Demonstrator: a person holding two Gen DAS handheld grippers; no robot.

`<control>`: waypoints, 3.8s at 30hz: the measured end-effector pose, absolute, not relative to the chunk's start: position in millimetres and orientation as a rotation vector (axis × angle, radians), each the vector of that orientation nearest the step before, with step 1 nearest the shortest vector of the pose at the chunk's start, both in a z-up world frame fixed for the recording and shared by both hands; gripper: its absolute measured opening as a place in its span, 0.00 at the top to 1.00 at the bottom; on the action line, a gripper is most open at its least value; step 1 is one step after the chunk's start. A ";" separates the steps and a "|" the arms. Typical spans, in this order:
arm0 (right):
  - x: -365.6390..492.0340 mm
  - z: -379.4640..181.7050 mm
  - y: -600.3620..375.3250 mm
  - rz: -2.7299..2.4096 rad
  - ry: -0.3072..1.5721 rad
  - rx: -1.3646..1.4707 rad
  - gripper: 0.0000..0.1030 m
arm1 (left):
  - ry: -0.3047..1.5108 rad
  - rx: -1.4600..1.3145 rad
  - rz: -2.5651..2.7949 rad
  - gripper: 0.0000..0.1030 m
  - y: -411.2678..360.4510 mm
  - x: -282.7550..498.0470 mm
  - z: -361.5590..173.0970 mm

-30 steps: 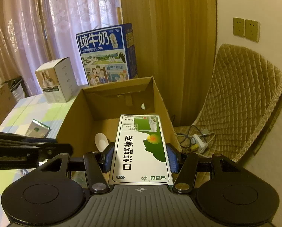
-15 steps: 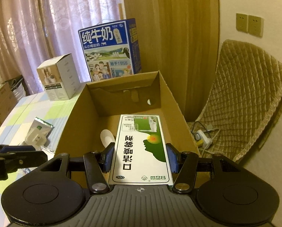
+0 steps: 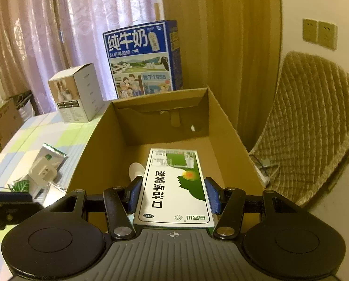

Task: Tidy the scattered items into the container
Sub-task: 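Lower the white-green box into the cardboard box and open the right tool, then move both tools back over the remaining items on the table, then lower the right tool onto the red candy packet and close it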

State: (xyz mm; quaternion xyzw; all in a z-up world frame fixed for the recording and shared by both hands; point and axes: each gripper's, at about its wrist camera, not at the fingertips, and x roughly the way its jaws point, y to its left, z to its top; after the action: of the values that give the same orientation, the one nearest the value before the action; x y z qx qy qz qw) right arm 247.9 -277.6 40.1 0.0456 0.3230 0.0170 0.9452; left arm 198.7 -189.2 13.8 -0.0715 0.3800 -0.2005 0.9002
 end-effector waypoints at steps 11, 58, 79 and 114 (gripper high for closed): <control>265.9 30.7 -268.1 0.052 0.669 0.061 0.49 | 0.779 -0.163 -0.400 0.58 -177.2 201.6 12.4; 95.7 66.9 -144.1 0.177 0.744 0.189 0.02 | 0.799 -0.029 -0.122 0.02 -22.9 62.8 17.3; 124.4 39.2 -97.2 0.213 0.842 0.134 0.02 | 0.859 -0.051 -0.135 0.02 -0.6 72.0 -2.0; 239.0 -63.4 -62.2 0.175 0.955 0.063 0.31 | 0.842 0.024 -0.101 0.02 14.7 179.4 -59.7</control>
State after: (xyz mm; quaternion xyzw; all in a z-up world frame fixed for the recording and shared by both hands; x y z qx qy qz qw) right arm 239.0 -62.2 -63.4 0.0303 0.4589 0.0842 0.8840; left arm 179.4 14.7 -59.7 0.0115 0.4086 -0.0488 0.9113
